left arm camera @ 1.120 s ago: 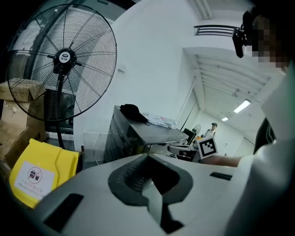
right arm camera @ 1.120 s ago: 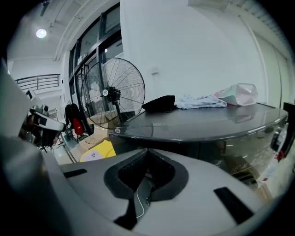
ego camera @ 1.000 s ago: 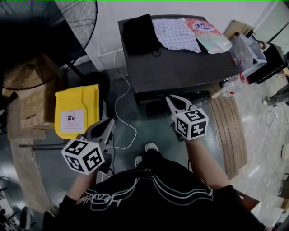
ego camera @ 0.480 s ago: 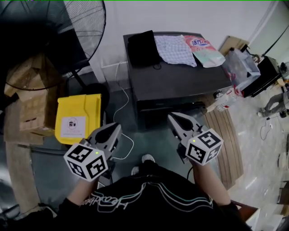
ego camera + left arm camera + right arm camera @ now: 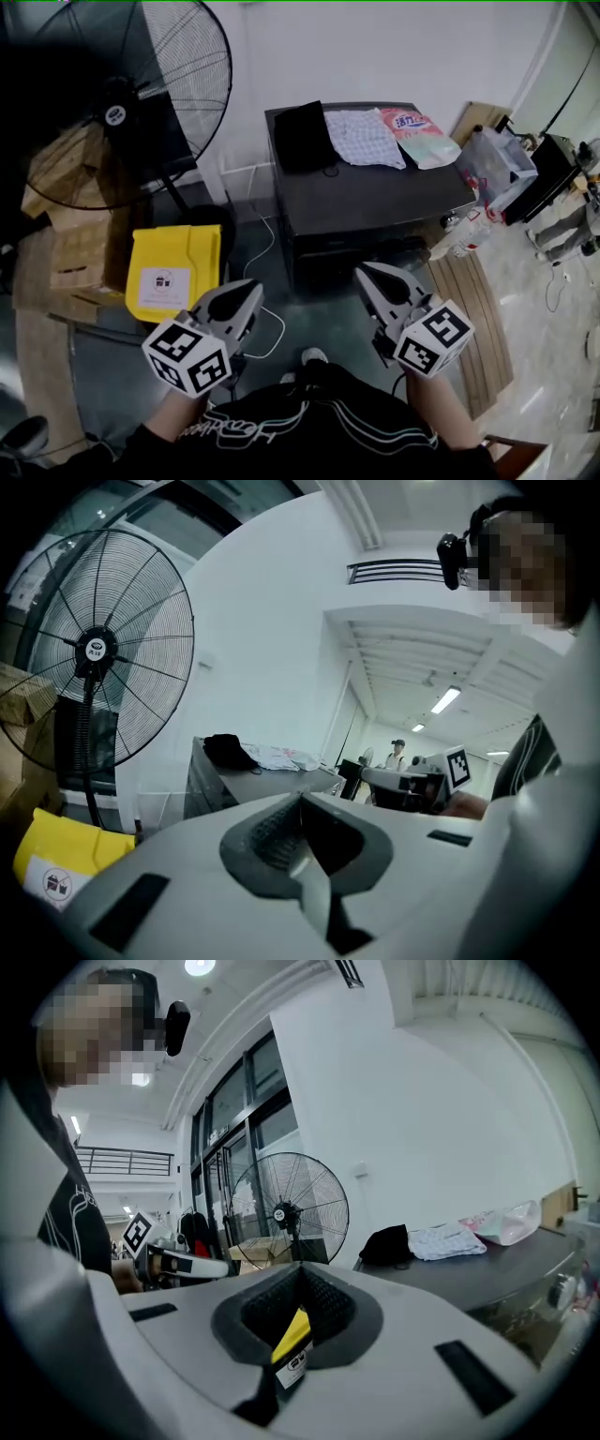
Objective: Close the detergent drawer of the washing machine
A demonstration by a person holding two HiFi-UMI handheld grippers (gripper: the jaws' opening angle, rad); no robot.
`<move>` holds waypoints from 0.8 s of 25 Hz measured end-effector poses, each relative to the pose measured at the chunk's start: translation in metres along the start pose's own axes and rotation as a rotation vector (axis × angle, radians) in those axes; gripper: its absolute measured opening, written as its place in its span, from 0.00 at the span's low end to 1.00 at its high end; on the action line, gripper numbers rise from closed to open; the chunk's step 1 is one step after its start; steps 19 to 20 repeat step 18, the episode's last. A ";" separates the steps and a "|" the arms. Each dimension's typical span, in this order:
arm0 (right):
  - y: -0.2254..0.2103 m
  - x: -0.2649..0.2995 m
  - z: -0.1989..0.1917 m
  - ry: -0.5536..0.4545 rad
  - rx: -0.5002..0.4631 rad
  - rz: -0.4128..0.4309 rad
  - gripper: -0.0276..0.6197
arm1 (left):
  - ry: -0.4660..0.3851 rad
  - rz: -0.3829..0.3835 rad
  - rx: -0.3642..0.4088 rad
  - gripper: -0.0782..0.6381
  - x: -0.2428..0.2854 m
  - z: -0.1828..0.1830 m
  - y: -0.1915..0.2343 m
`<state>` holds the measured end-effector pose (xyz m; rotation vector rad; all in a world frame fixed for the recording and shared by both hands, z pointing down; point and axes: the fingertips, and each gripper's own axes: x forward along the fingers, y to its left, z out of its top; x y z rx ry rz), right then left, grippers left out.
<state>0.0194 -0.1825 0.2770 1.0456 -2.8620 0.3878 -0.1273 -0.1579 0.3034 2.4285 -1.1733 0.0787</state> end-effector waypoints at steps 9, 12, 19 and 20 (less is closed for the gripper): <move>-0.012 0.012 -0.041 0.056 0.057 -0.028 0.08 | 0.047 -0.031 -0.020 0.14 0.013 -0.021 0.008; -0.014 0.014 -0.047 0.067 0.067 -0.032 0.08 | 0.056 -0.038 -0.016 0.14 0.016 -0.025 0.011; -0.019 0.024 -0.053 0.074 0.051 -0.056 0.08 | 0.060 -0.047 -0.008 0.14 0.019 -0.026 0.021; -0.019 0.024 -0.053 0.074 0.051 -0.056 0.08 | 0.060 -0.047 -0.008 0.14 0.019 -0.026 0.021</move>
